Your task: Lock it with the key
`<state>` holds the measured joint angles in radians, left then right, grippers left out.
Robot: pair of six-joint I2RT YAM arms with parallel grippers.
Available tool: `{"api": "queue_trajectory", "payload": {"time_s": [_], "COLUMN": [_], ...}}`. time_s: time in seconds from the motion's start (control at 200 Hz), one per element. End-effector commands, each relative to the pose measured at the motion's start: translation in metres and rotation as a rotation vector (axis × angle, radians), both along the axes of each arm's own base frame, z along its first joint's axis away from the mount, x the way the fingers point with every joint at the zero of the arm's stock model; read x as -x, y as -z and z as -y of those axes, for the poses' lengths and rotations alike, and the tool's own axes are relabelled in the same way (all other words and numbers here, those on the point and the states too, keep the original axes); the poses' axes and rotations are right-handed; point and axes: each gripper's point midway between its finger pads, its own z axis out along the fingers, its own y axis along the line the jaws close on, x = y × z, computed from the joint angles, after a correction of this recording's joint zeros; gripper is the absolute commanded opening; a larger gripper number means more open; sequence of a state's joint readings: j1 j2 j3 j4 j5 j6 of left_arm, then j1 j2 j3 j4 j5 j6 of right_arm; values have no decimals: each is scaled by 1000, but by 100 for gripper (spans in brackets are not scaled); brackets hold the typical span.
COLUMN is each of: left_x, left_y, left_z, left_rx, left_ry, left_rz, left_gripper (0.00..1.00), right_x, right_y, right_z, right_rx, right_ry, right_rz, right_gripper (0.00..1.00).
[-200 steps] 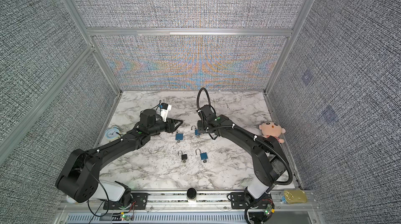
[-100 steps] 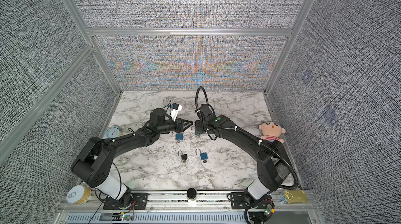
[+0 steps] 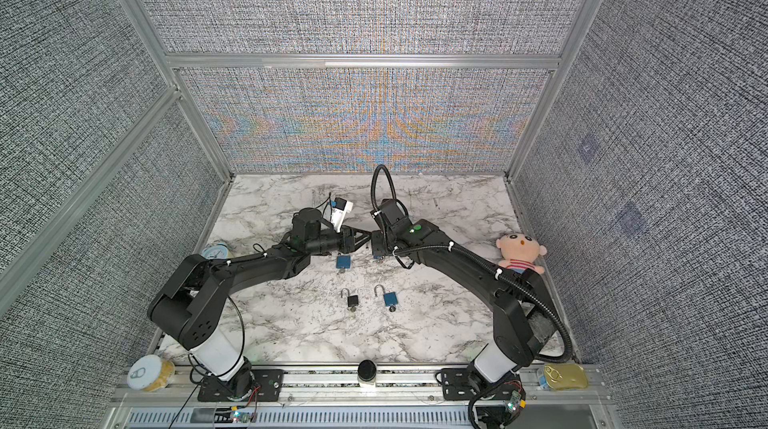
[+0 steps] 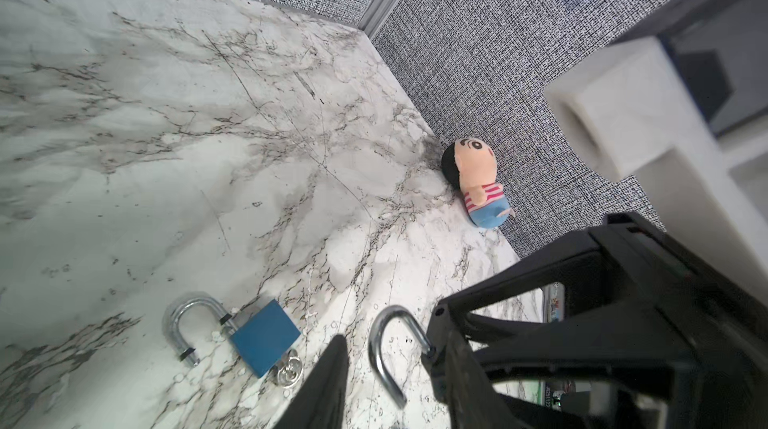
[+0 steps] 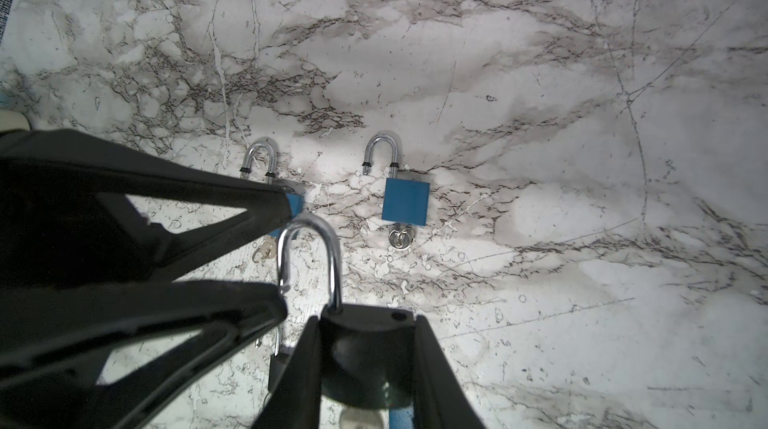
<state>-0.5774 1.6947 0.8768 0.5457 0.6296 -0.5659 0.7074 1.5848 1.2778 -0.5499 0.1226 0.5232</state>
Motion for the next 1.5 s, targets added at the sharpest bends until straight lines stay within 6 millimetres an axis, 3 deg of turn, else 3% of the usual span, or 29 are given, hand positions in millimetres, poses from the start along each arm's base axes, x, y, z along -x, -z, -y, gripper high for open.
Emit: {"api": "queue_trajectory", "payload": {"time_s": [0.0, 0.85, 0.94, 1.035, 1.321, 1.421, 1.491], "left_x": [0, 2, 2, 1, 3, 0, 0], "left_y": [-9, -6, -5, -3, -3, -8, -10], "left_z": [5, 9, 9, 9, 9, 9, 9], "left_rx": [31, 46, 45, 46, 61, 70, 76], "left_ry": [18, 30, 31, 29, 19, 14, 8], "left_rz": [22, 9, 4, -1, -13, -14, -20], "left_gripper": [40, 21, 14, 0, 0, 0, 0], "right_x": [0, 1, 0, 0, 0, 0, 0], "right_y": [-3, -11, -13, -13, -11, -11, -12], "right_z": [-1, -5, -5, -6, -7, -8, -9], "right_rx": [-1, -8, -13, -15, -23, -41, -57], "right_ry": [1, -10, -8, -7, -9, -10, -12], "right_rz": [2, 13, 17, 20, 22, 26, 30], "right_gripper": [24, 24, 24, 23, 24, 29, 42]}}
